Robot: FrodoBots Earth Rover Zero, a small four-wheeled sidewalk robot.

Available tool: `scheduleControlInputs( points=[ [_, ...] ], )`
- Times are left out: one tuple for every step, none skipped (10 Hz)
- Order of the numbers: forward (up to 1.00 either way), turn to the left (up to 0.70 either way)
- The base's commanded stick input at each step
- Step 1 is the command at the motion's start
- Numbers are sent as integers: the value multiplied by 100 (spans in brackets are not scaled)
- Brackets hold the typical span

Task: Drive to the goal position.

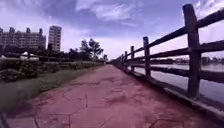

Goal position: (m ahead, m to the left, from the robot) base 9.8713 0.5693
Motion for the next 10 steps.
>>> scheduleControlInputs(
  points=[
    [100,0],
    [100,0],
    [100,0],
    [100,0],
    [100,0],
    [100,0],
    [100,0],
    [100,0],
    [100,0],
    [100,0]
  ],
)
